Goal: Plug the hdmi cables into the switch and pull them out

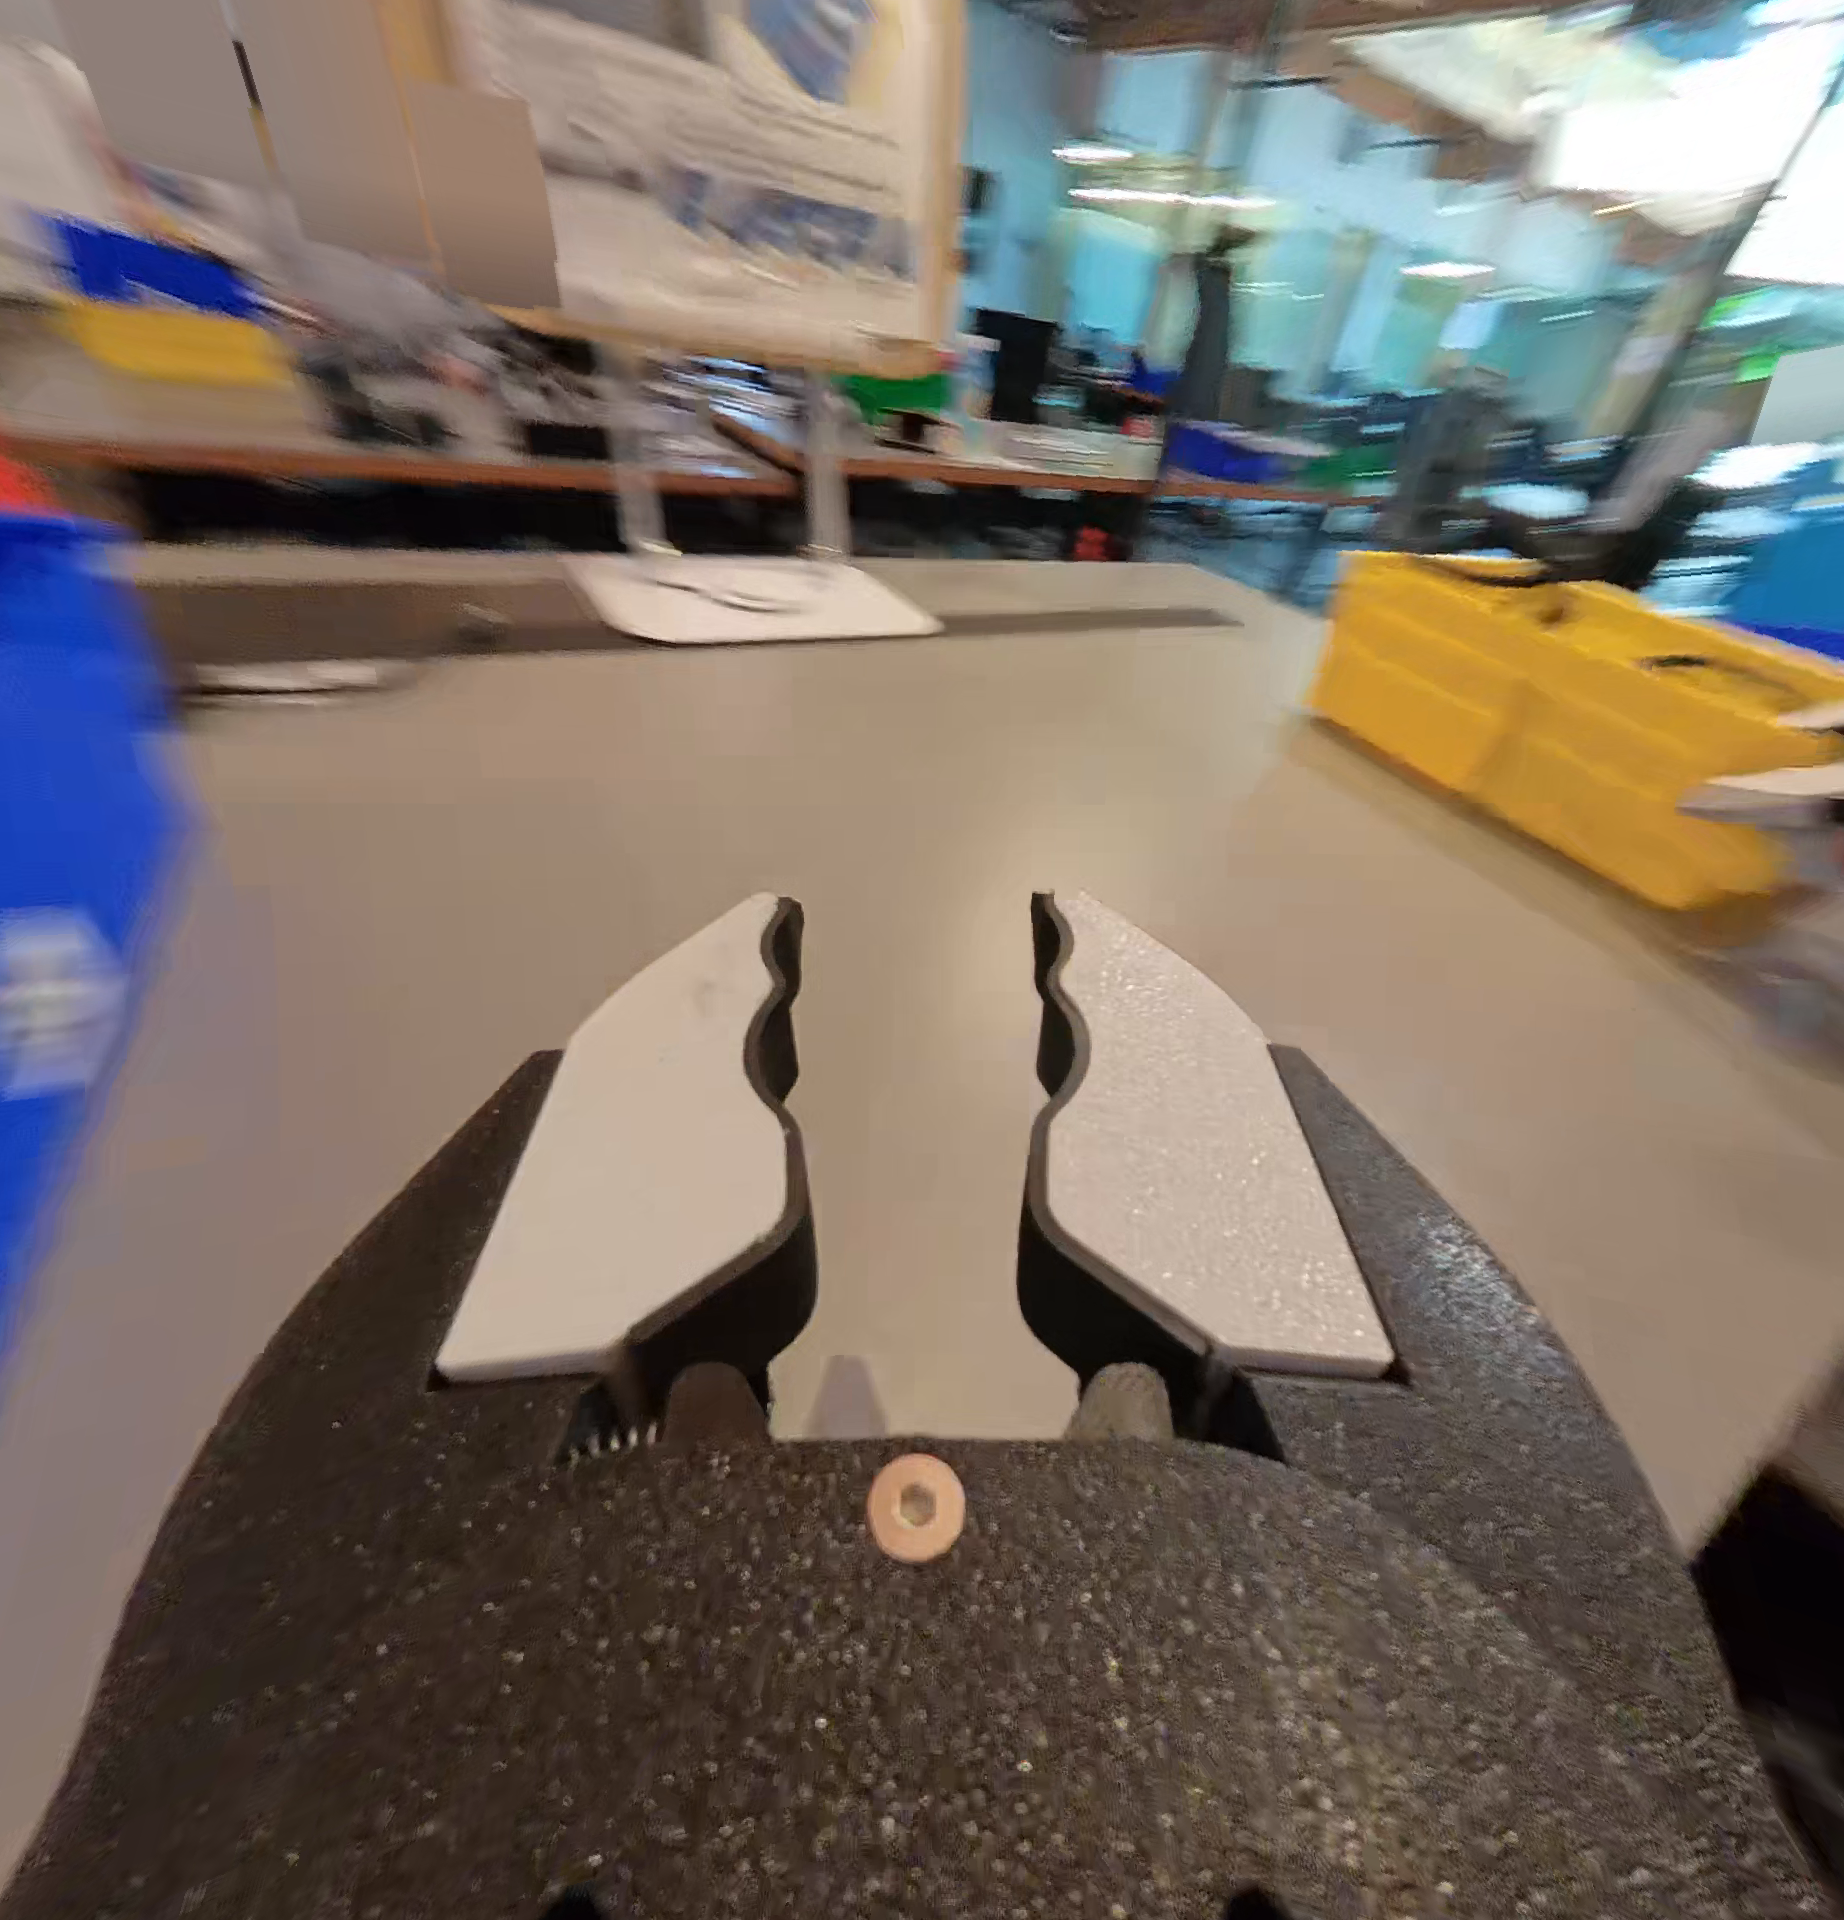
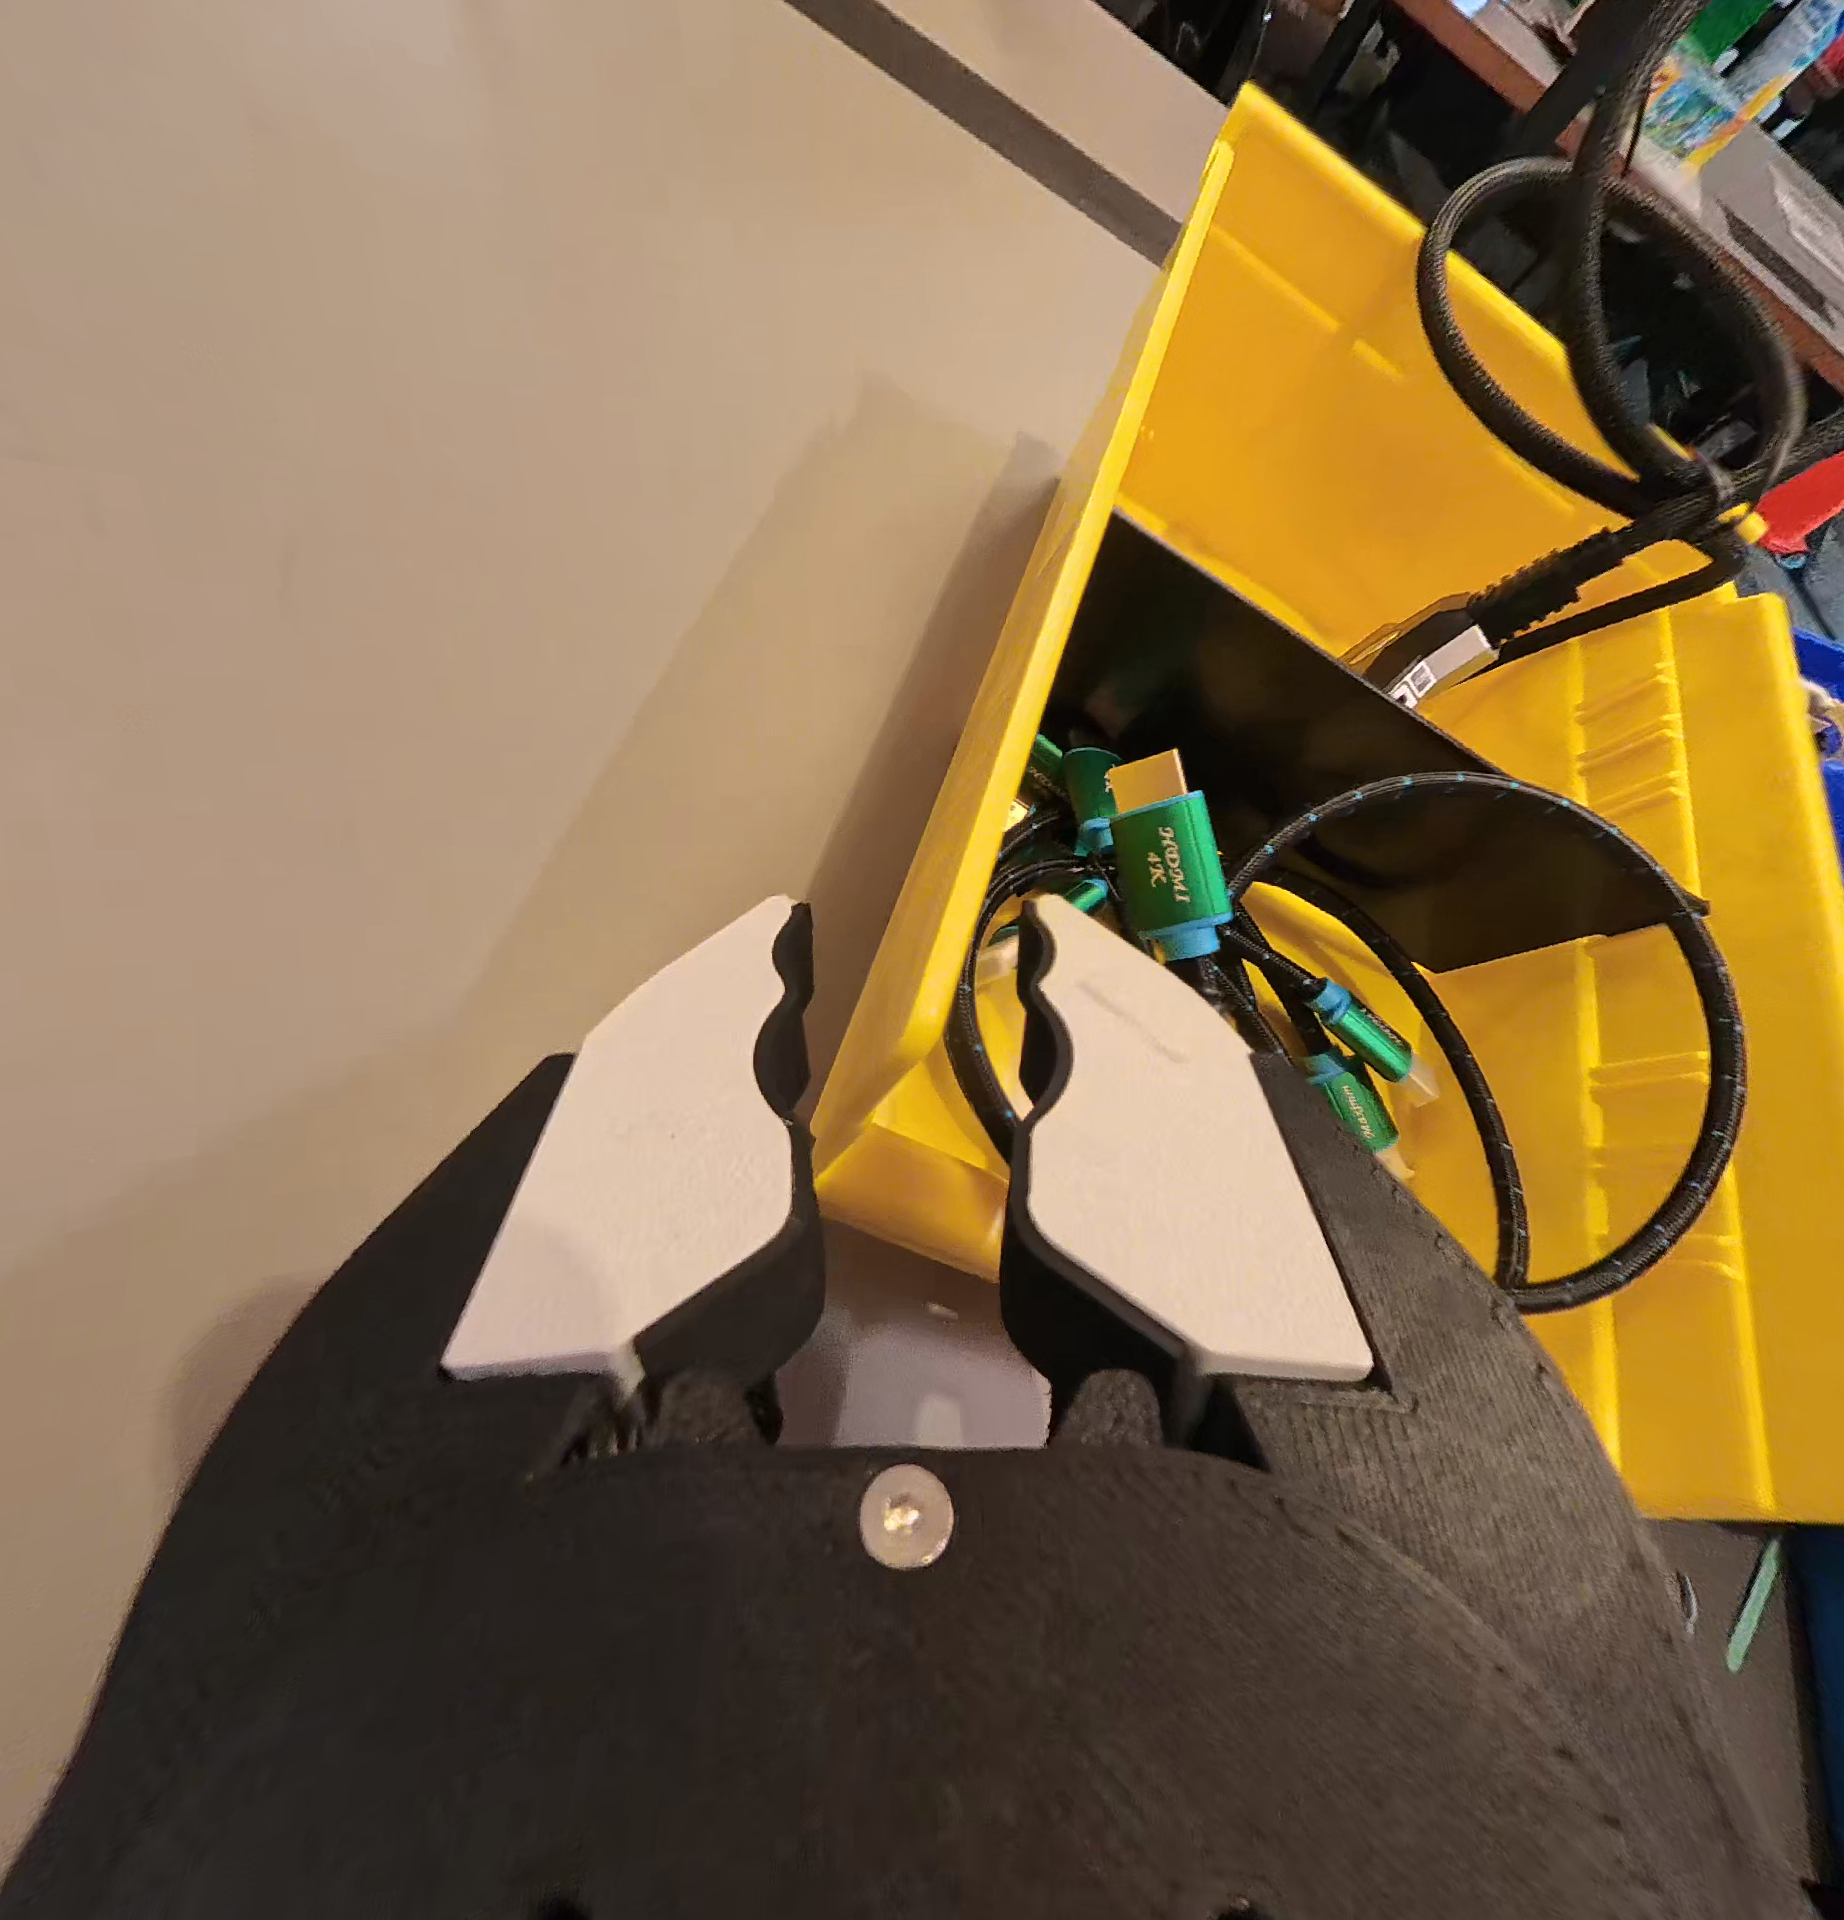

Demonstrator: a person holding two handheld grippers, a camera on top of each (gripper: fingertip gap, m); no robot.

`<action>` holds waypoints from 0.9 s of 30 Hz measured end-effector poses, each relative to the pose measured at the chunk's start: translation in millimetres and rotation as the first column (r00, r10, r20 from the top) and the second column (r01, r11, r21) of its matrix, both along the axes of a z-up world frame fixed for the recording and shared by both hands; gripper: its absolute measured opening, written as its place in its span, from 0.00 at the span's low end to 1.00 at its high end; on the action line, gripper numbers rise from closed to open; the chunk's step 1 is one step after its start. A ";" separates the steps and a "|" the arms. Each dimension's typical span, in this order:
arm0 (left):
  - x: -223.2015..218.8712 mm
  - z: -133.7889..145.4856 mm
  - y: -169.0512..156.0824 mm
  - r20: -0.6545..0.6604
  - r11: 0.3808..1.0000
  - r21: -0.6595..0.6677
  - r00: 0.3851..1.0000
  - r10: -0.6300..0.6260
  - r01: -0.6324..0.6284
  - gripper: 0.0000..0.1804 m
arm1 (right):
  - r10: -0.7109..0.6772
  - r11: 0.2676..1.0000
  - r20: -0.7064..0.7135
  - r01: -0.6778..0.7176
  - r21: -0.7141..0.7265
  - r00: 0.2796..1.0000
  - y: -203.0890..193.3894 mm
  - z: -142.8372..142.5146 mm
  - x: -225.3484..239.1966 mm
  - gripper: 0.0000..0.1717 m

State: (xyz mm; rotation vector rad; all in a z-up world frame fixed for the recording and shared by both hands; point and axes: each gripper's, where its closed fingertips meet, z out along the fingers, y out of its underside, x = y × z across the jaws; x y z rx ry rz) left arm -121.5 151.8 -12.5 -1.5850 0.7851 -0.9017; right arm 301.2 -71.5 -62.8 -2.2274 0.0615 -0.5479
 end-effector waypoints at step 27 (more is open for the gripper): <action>-128.2 -49.3 85.8 -0.418 0.956 0.127 0.860 0.293 -0.264 0.02 | -0.049 0.989 -0.027 0.053 0.139 0.998 8.5 3.3 8.7 0.03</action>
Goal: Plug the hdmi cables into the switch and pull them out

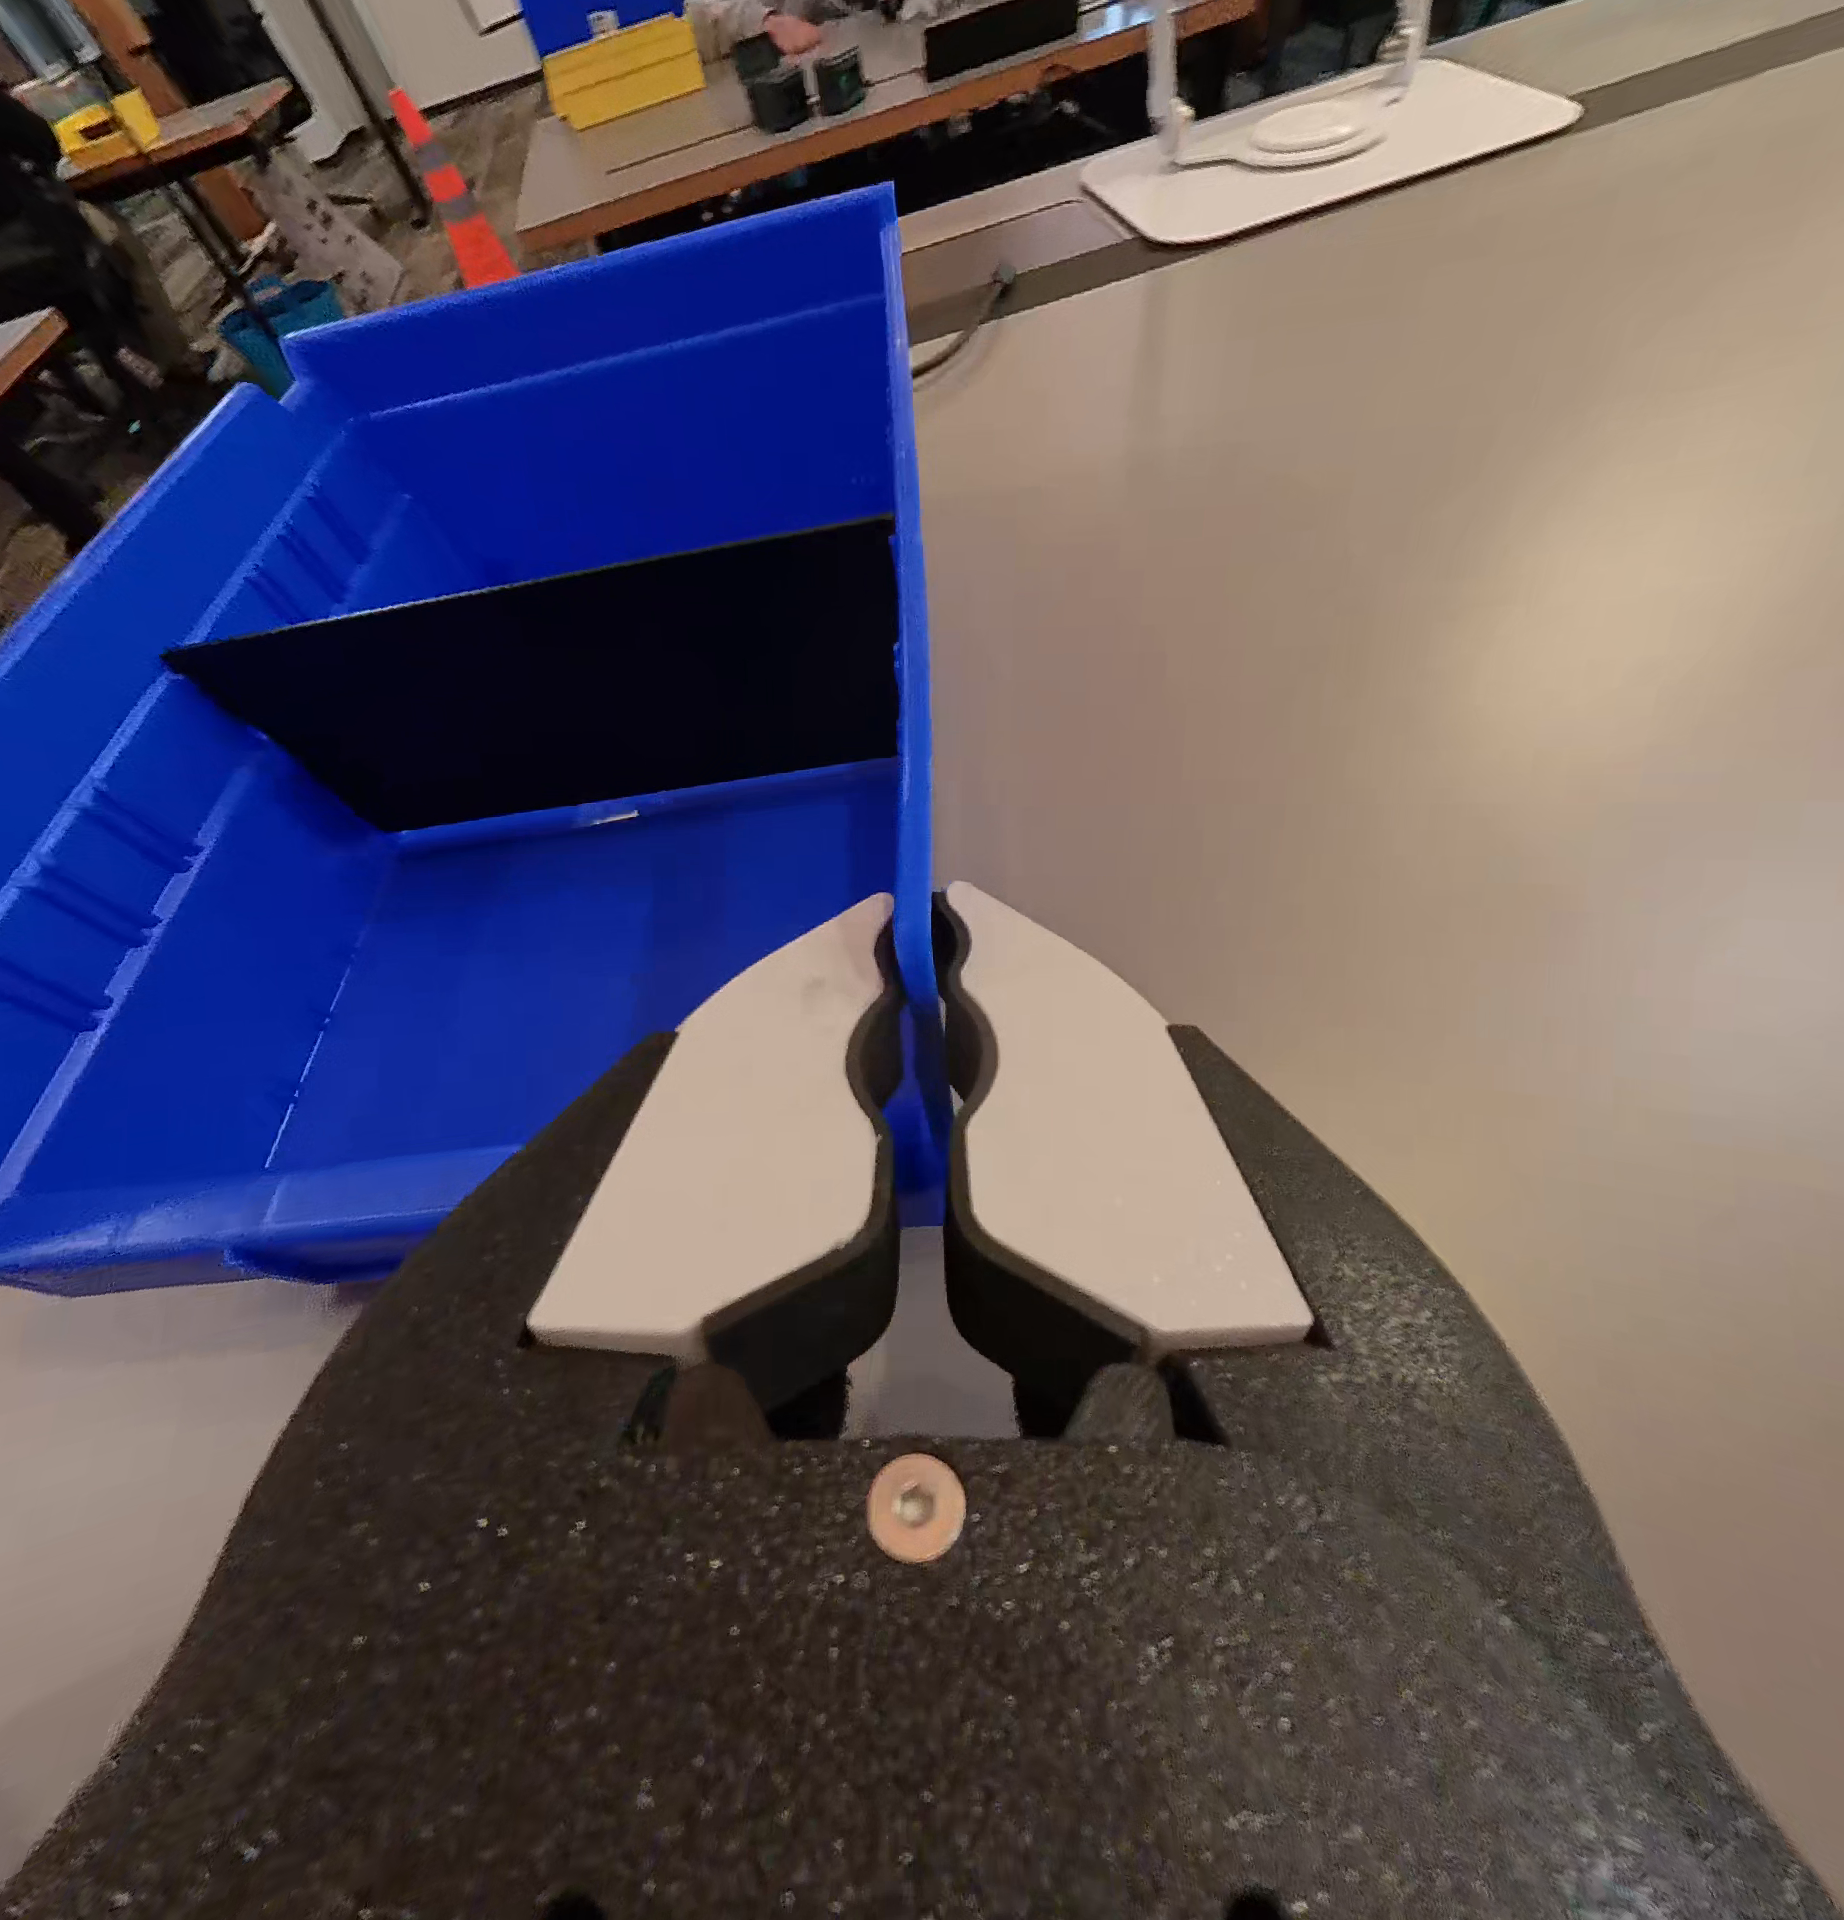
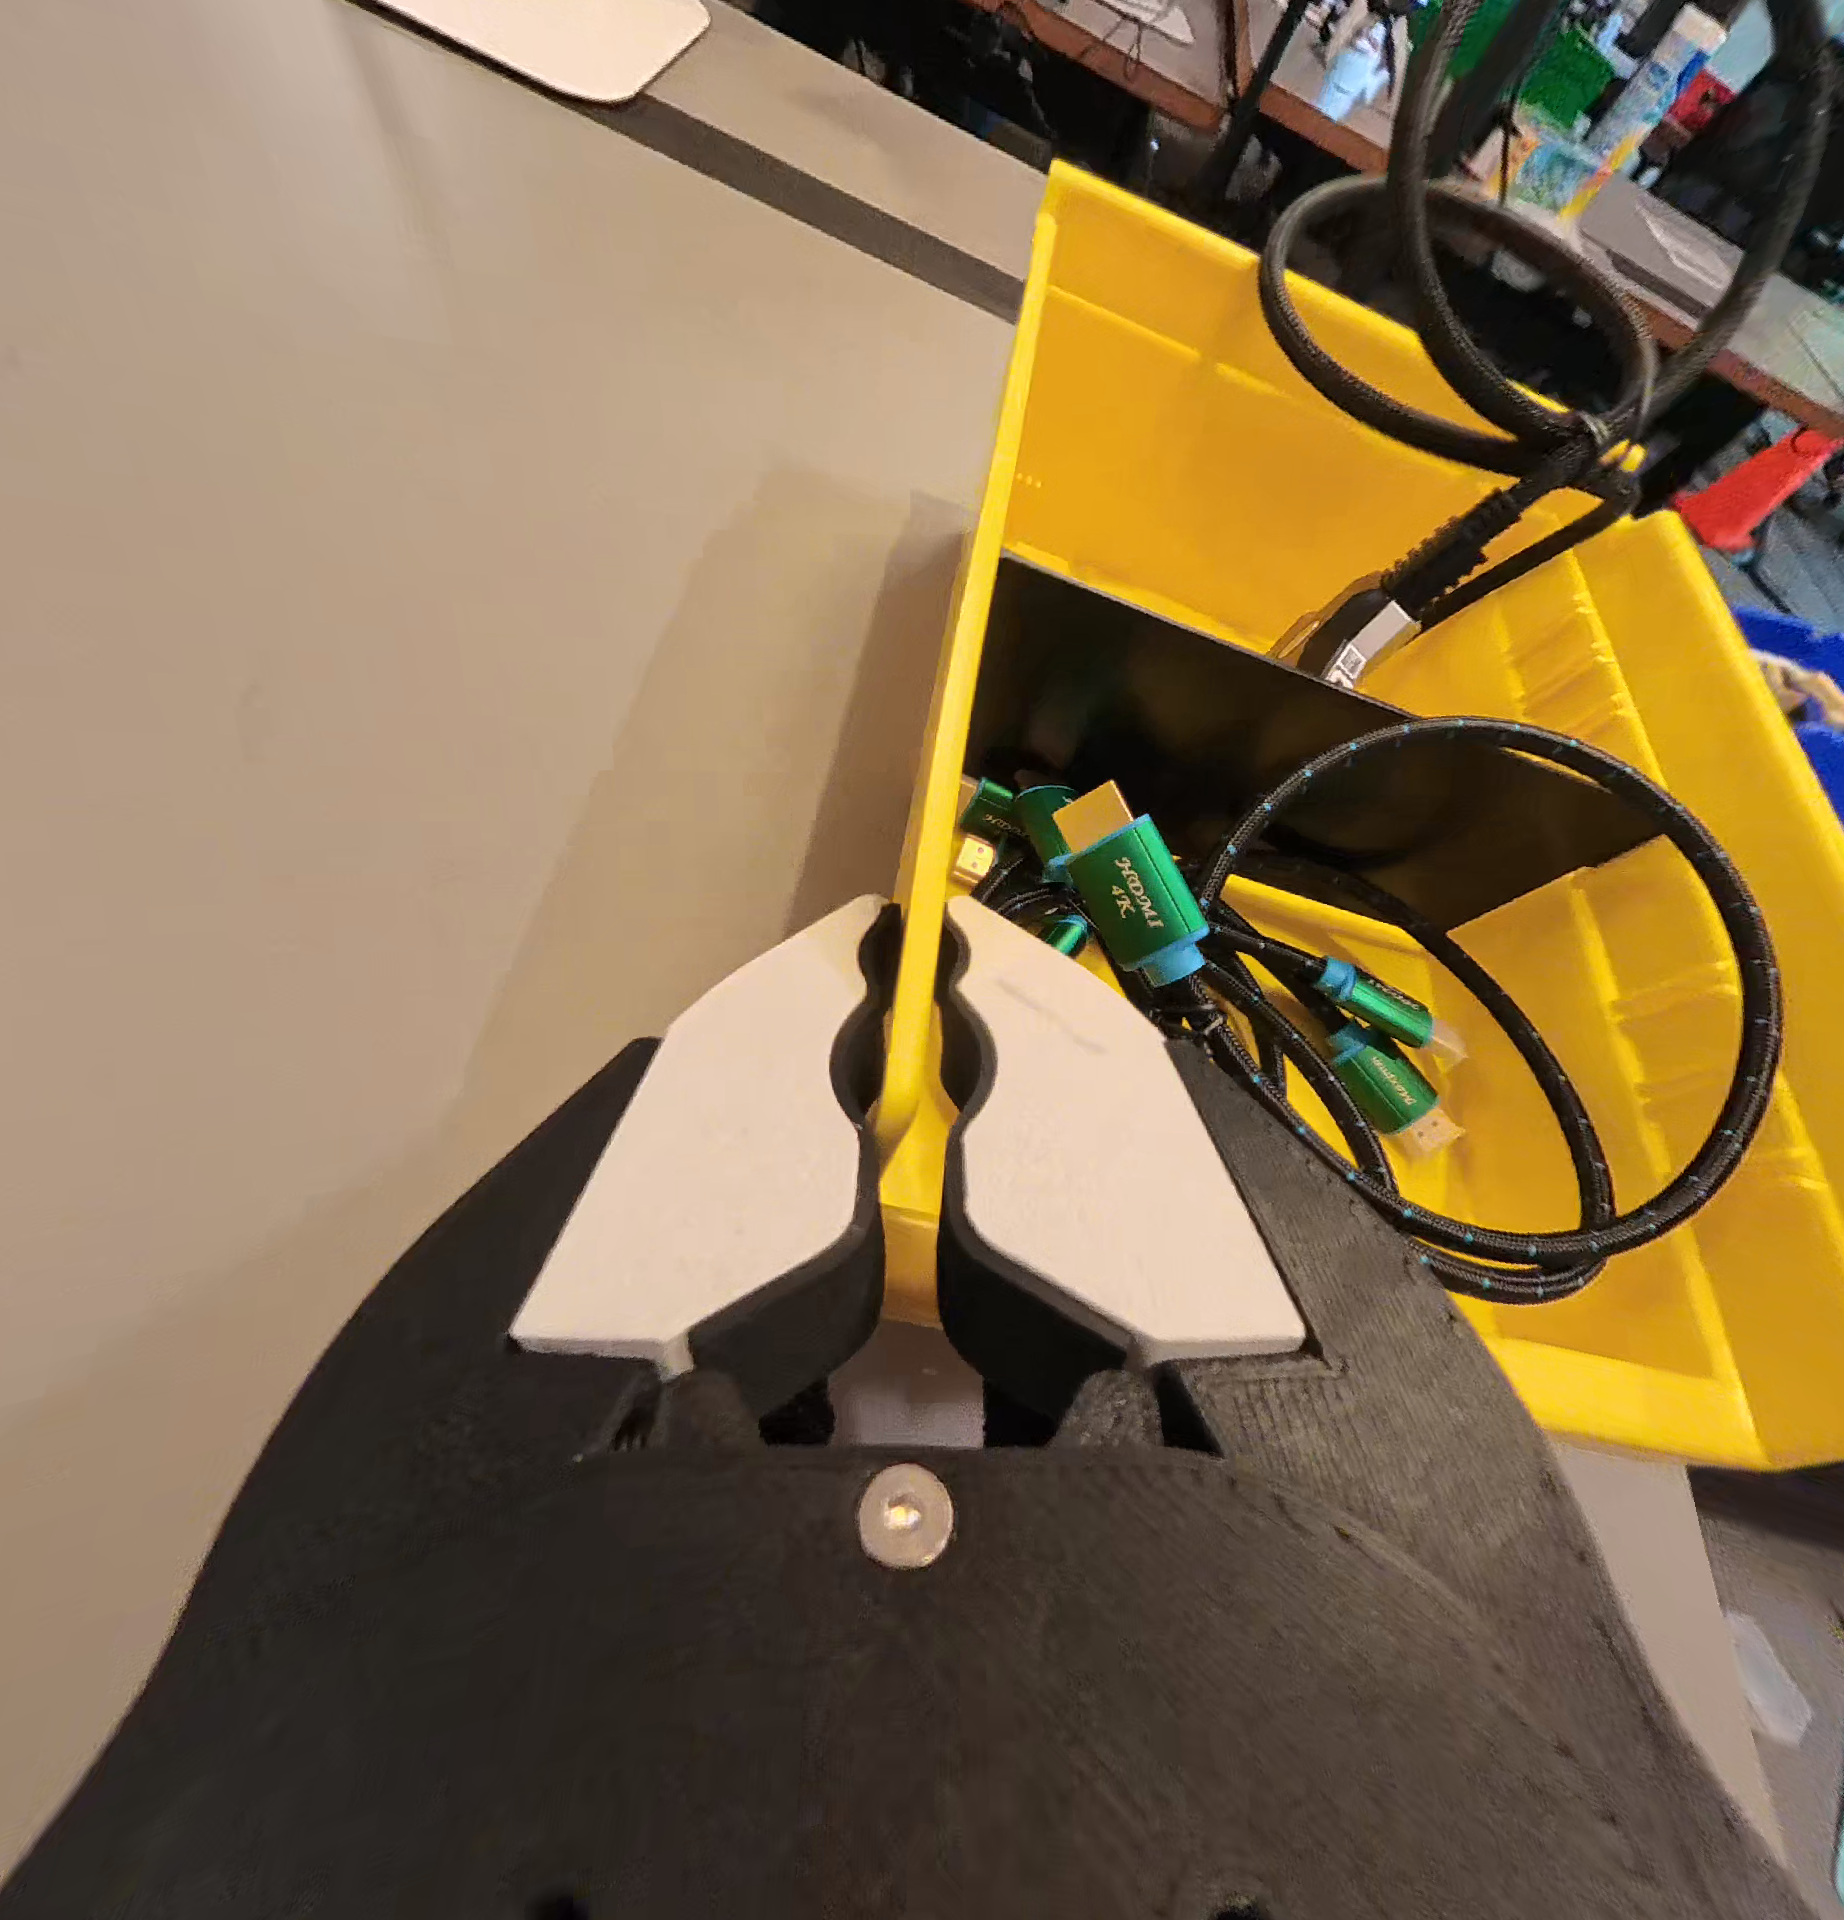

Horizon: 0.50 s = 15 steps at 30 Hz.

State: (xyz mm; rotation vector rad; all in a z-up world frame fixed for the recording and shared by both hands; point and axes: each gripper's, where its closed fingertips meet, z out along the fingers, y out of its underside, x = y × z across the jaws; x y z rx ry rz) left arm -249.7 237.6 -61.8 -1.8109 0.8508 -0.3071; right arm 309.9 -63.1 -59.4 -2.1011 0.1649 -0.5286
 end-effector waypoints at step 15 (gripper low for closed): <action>29.0 0.6 -117.5 0.088 0.737 -0.052 0.738 -0.669 0.674 0.02 | 0.493 0.870 -0.069 -0.490 0.053 0.867 61.3 -0.1 -72.9 0.03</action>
